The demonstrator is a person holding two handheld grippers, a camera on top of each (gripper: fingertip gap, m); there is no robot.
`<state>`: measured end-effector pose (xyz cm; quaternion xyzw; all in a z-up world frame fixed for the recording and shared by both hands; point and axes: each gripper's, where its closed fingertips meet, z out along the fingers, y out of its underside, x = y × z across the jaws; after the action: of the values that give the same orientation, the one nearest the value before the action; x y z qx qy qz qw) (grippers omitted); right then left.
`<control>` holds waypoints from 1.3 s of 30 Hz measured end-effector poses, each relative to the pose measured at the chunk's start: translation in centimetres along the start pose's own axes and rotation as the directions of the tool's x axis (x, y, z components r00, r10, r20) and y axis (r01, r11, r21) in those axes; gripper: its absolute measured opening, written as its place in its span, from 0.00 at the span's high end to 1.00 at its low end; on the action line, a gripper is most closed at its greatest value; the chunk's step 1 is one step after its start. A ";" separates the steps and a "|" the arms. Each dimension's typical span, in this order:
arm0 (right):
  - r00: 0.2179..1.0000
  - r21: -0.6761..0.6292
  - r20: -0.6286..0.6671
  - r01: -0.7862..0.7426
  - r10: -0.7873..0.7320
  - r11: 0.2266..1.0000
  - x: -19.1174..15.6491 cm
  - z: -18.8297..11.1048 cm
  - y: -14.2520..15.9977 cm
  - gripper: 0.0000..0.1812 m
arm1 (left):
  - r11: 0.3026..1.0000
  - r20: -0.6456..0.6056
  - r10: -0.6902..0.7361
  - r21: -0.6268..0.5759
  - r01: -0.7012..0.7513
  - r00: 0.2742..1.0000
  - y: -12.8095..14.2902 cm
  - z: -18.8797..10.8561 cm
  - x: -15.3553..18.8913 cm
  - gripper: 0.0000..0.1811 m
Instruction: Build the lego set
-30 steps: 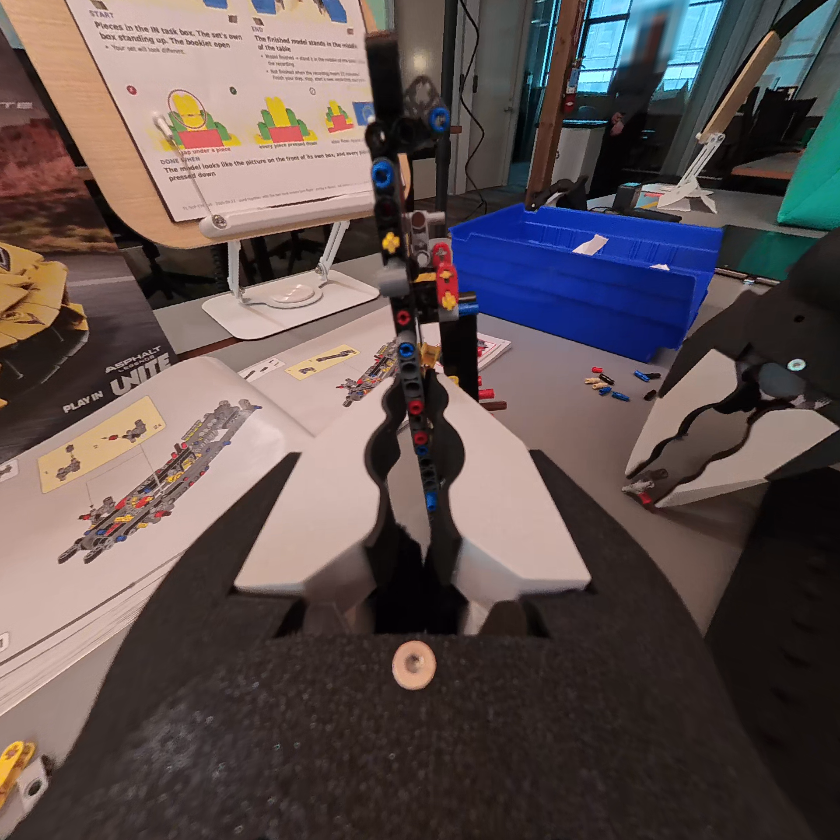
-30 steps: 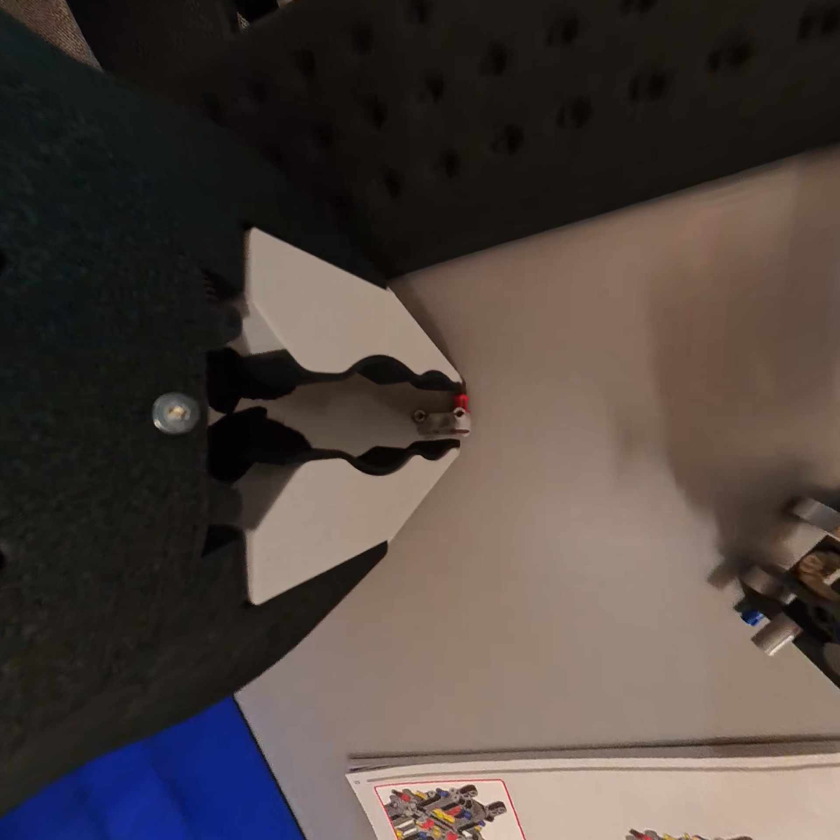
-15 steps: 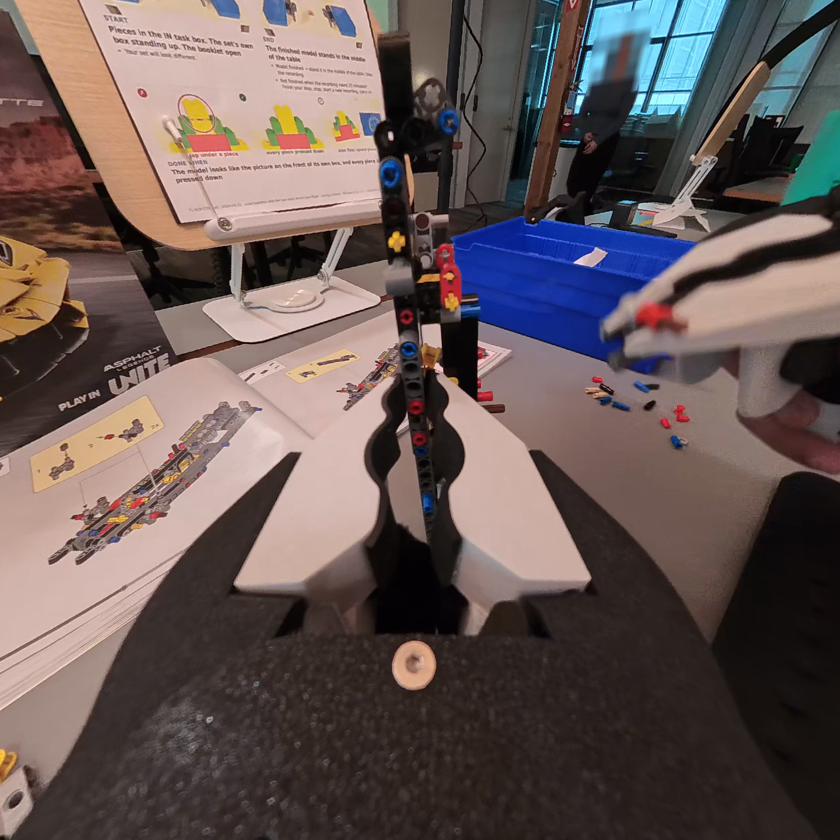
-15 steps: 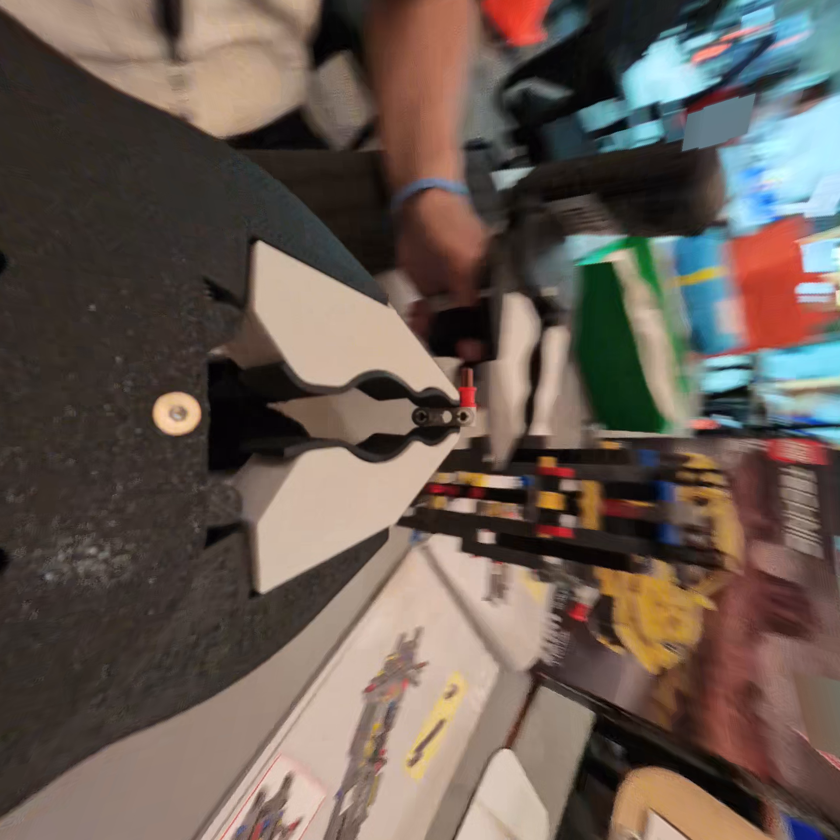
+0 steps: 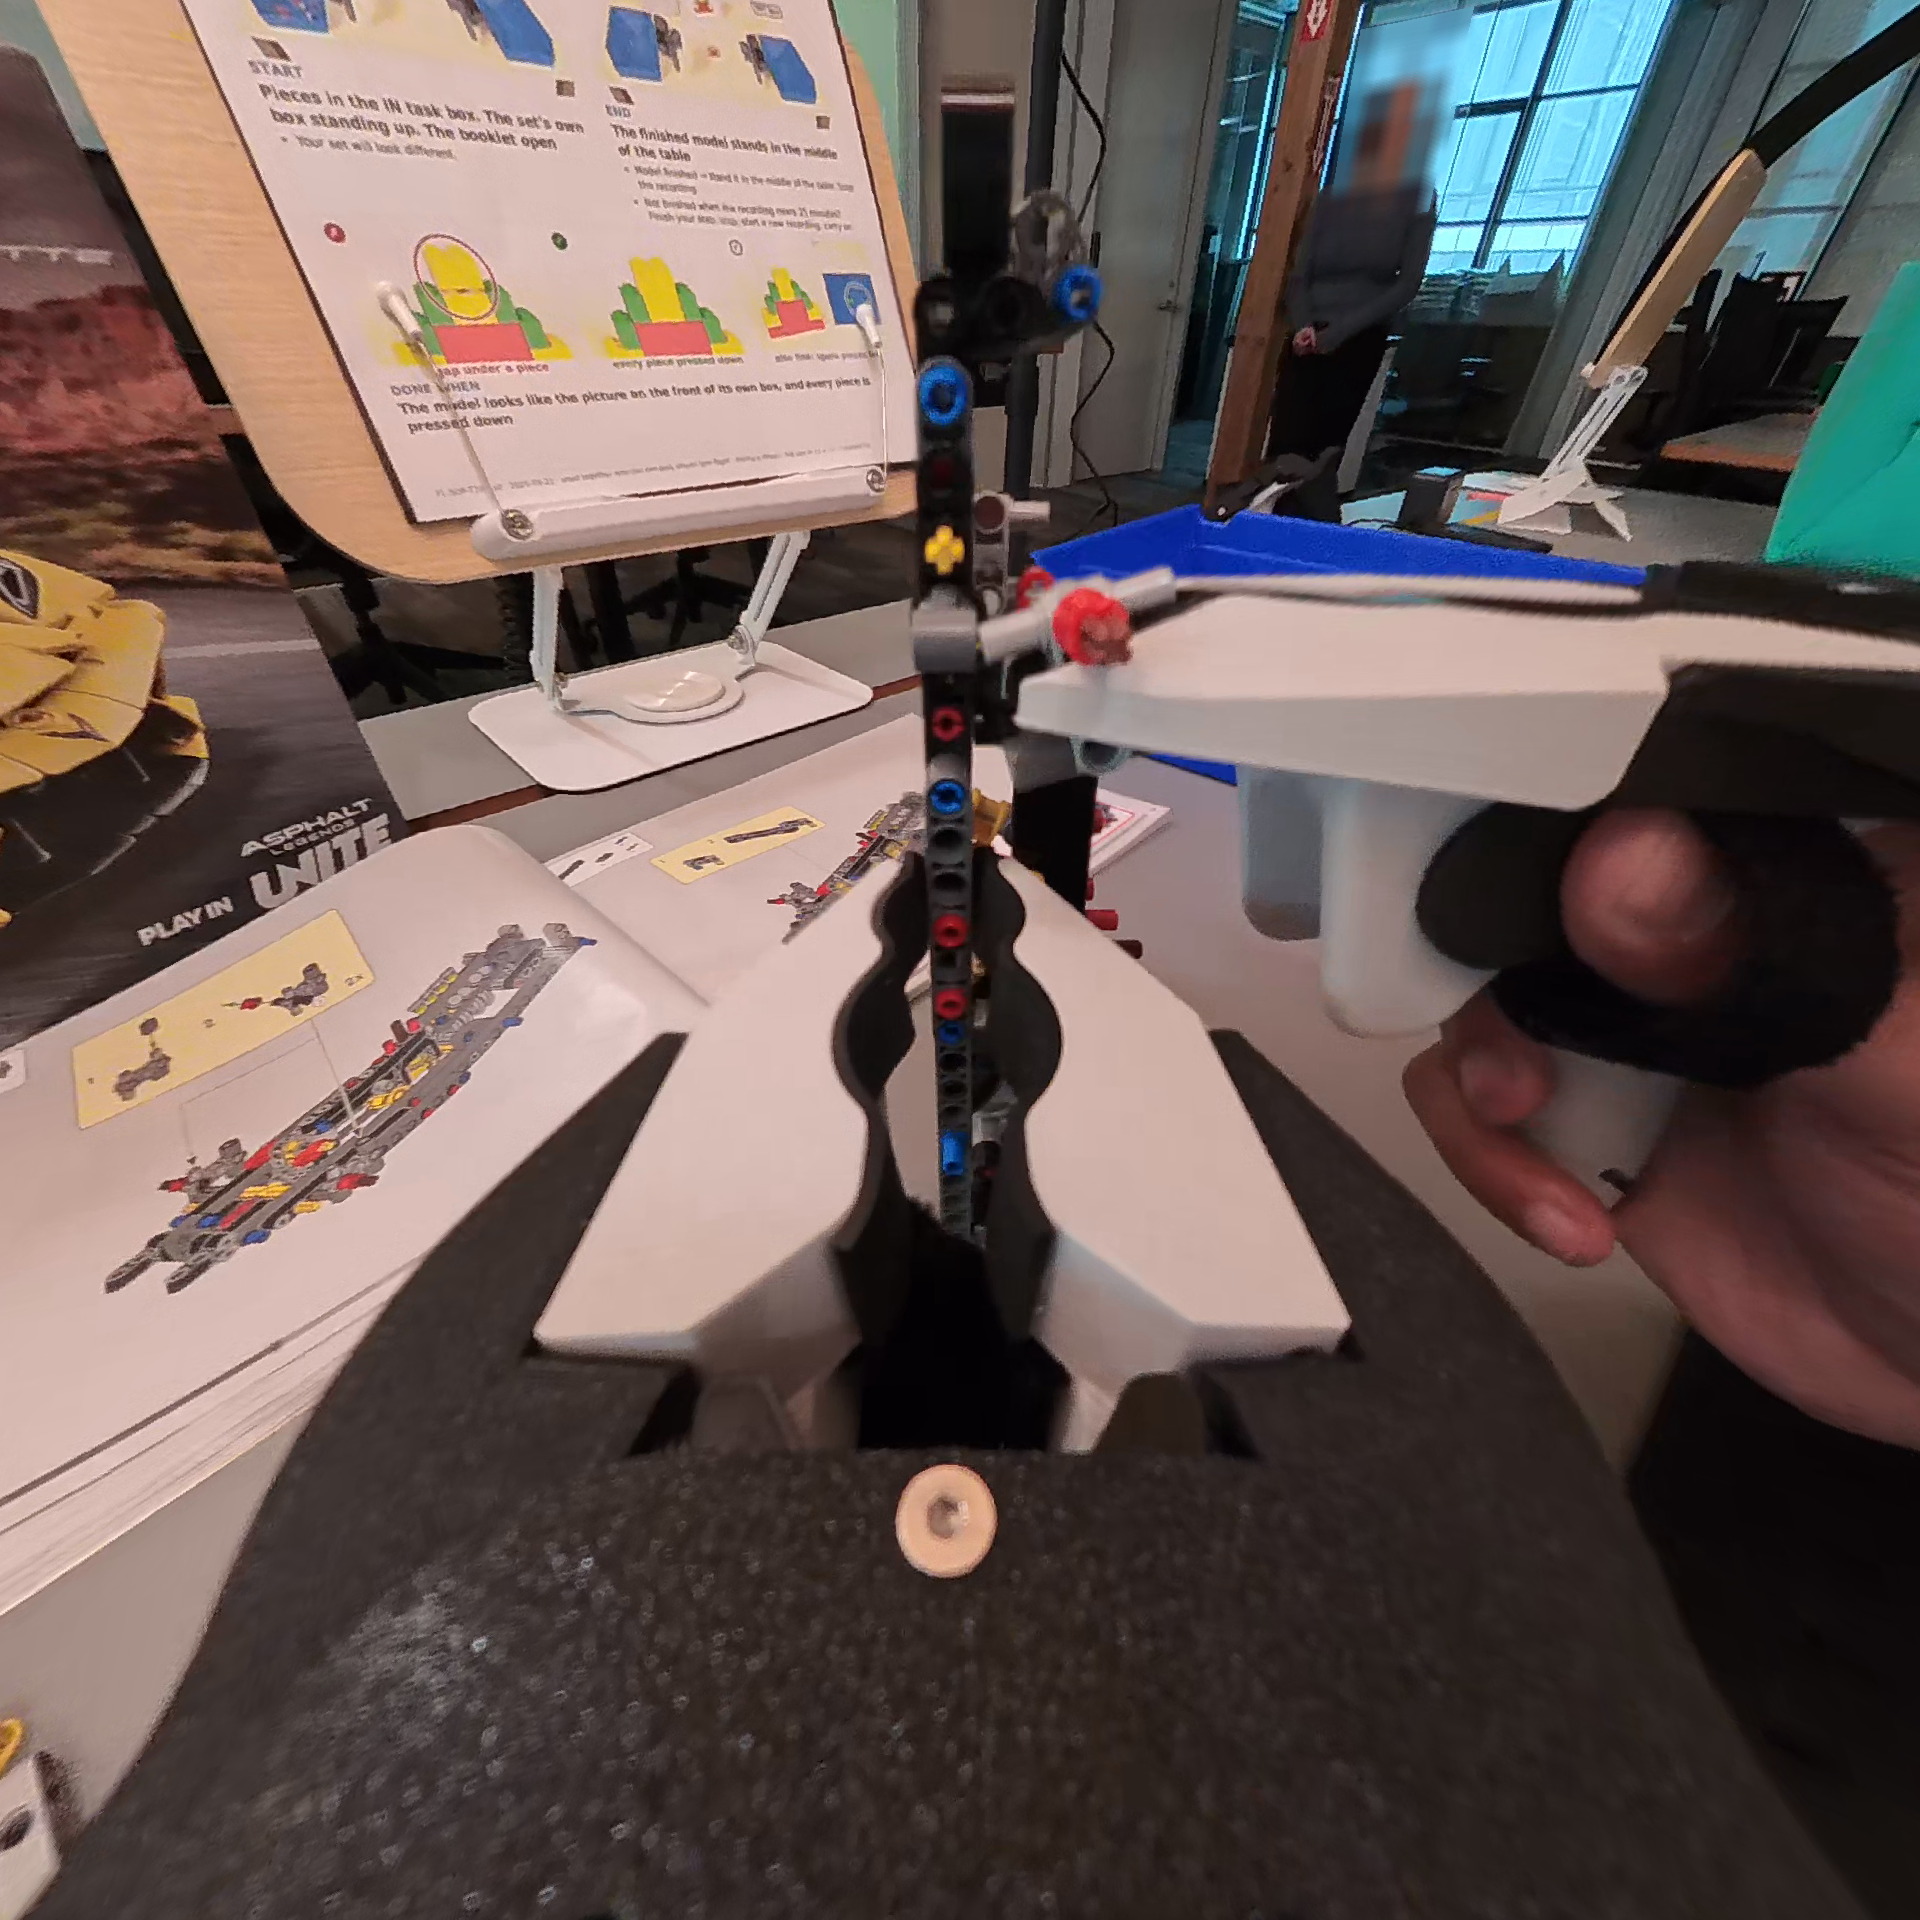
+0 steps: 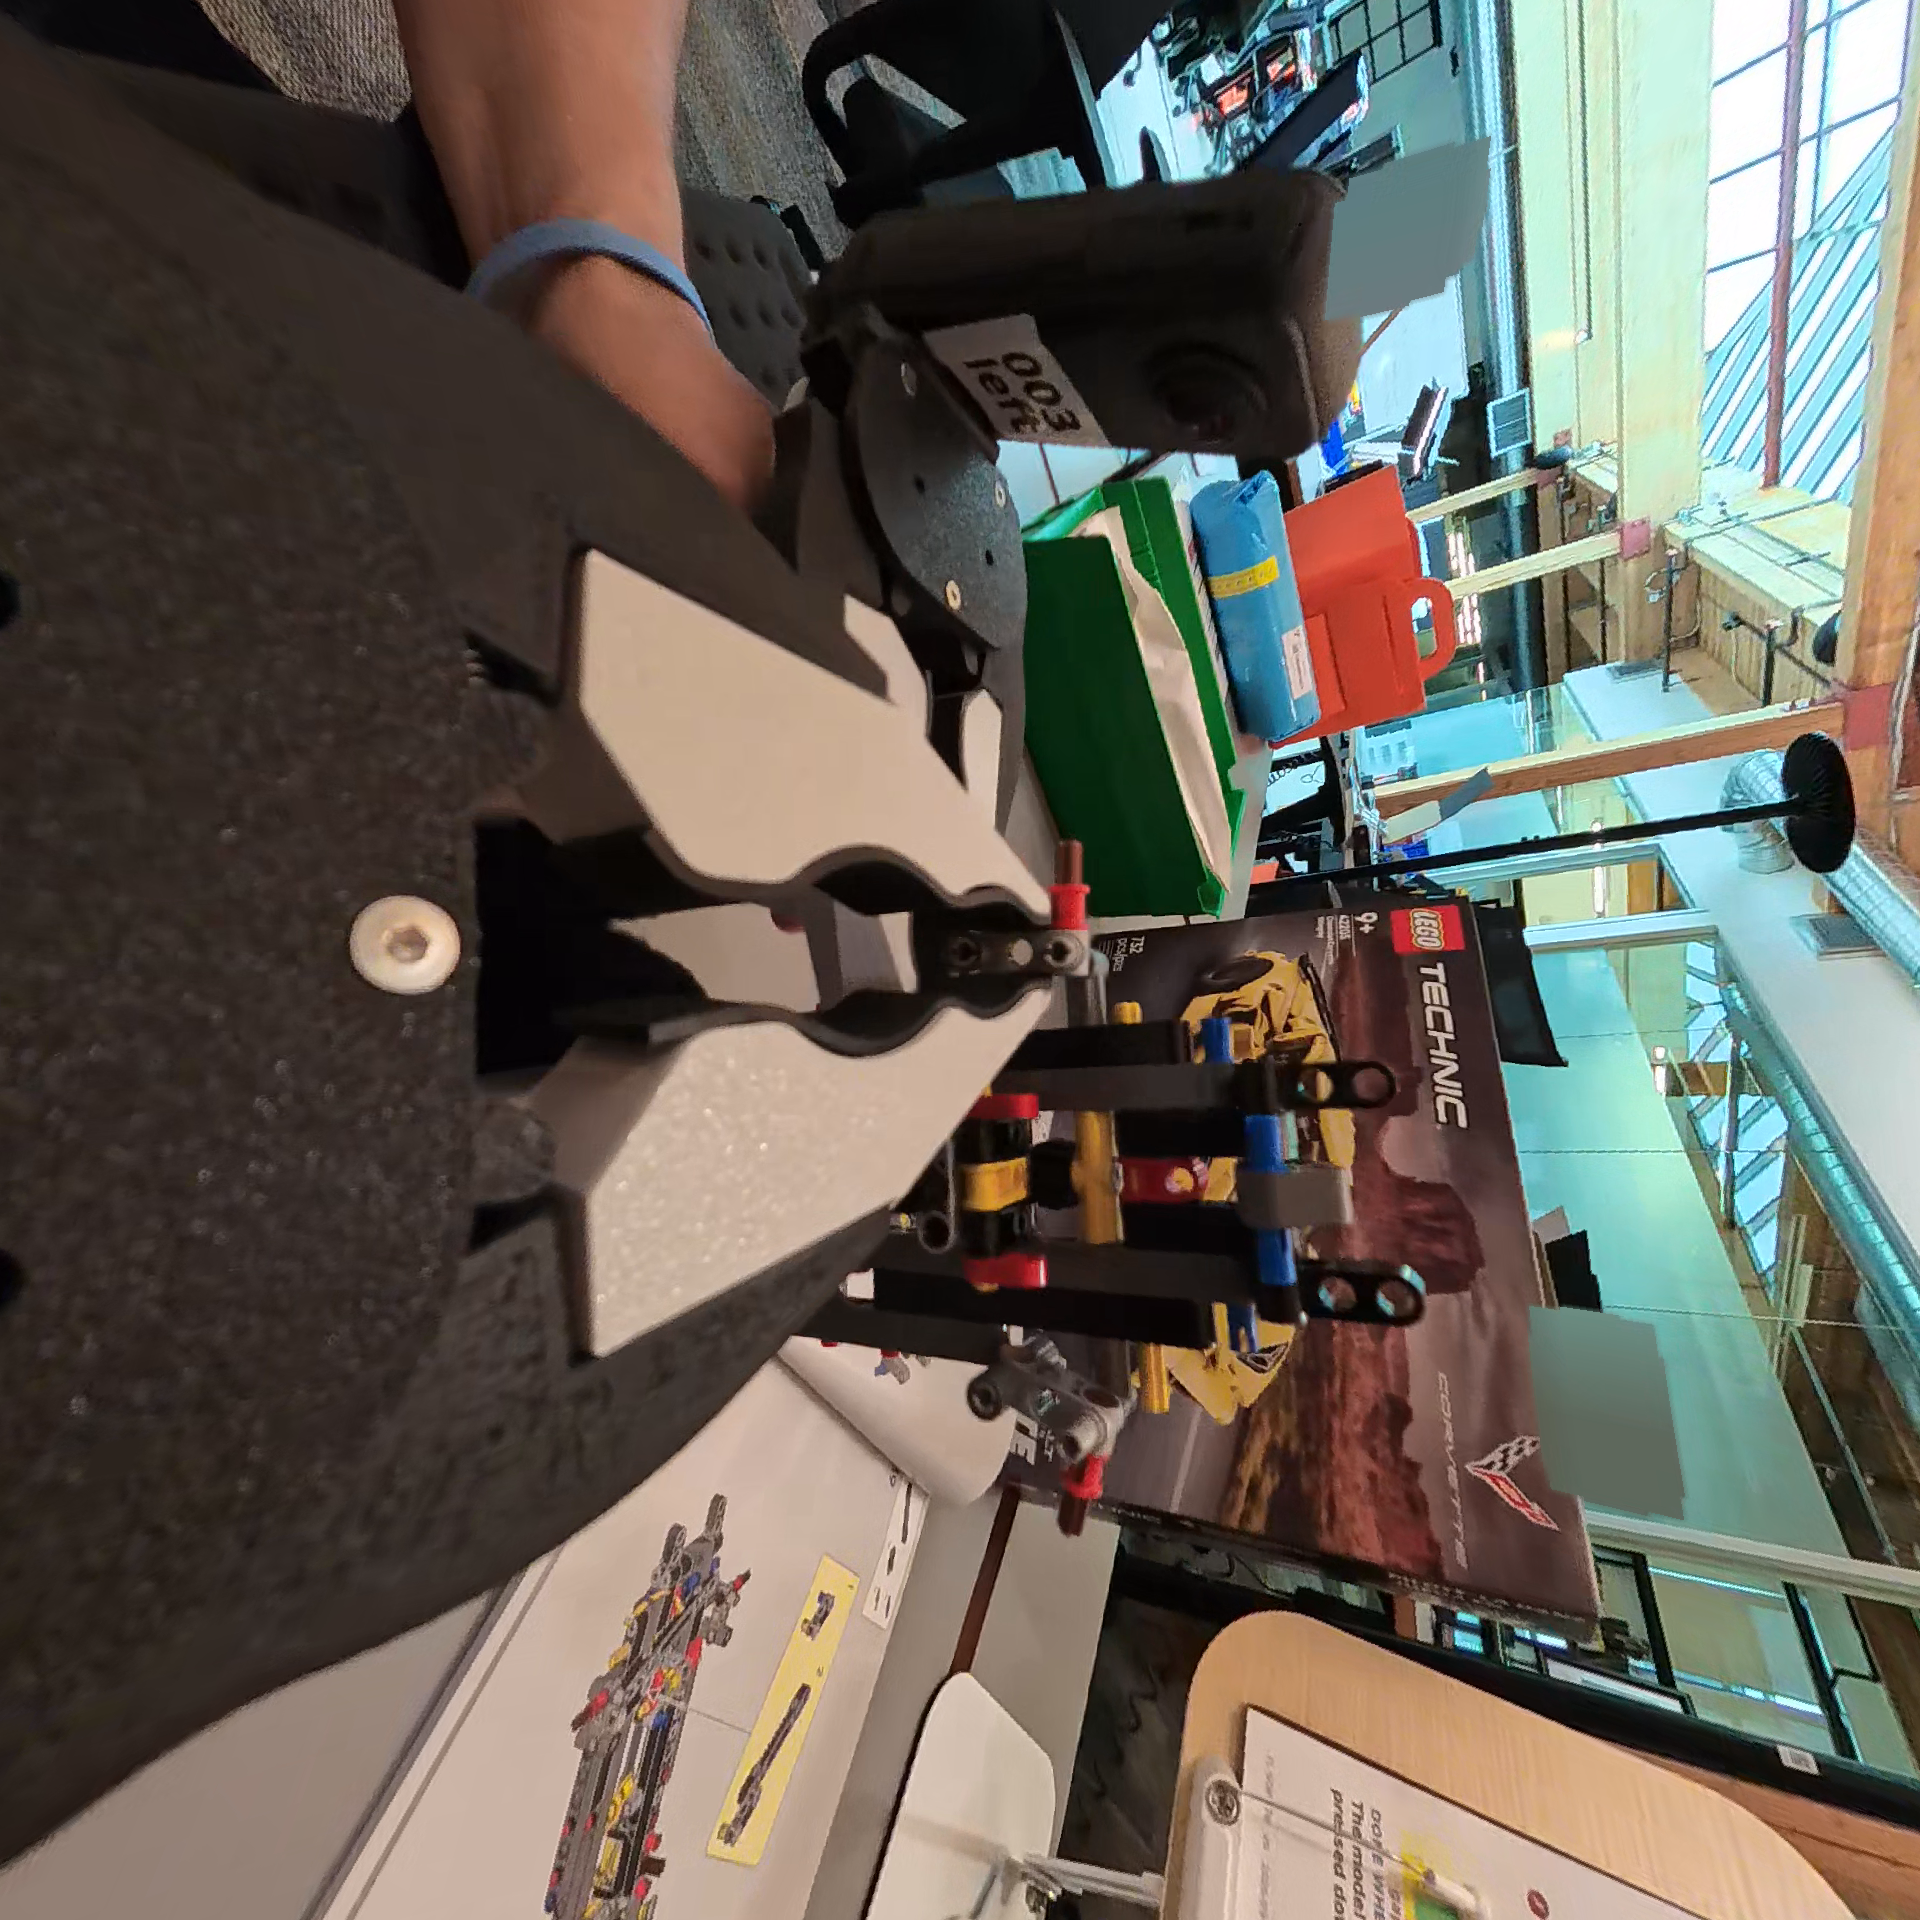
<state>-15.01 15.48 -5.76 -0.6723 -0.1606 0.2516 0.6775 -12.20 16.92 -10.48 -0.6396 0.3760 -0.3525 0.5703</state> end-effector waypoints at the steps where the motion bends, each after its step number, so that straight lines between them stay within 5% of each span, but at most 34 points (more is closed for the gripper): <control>1: 1.000 -0.003 0.001 -0.001 0.001 1.000 0.0 0.1 0.1 0.97 | 1.000 -0.005 -0.010 0.000 0.010 1.000 0.0 0.0 0.0 0.97; 13: 1.000 0.003 -0.015 -0.007 0.007 1.000 0.1 0.2 0.2 0.97 | 0.996 0.032 0.088 -0.005 -0.088 0.996 0.1 0.0 0.1 0.96; 20: 0.991 0.030 -0.061 0.118 -0.116 0.993 0.2 0.0 0.1 0.97 | 0.988 0.066 0.157 -0.011 -0.156 0.985 0.0 -0.1 0.1 0.96; 30: 0.999 0.091 0.033 -0.040 0.038 0.995 0.0 0.3 0.4 0.97 | 0.974 0.092 0.225 -0.024 -0.223 0.970 0.1 -0.3 0.2 0.95; 39: 0.997 -0.005 0.014 0.071 -0.071 0.997 0.2 -0.6 0.1 0.97 | 0.941 0.163 0.339 -0.041 -0.337 0.927 -0.1 -0.5 -0.5 0.97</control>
<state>-14.57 15.10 -5.91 -0.6662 -0.1898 0.2313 0.6831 -12.84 17.16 -10.31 -0.5961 0.4334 -0.1917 0.6481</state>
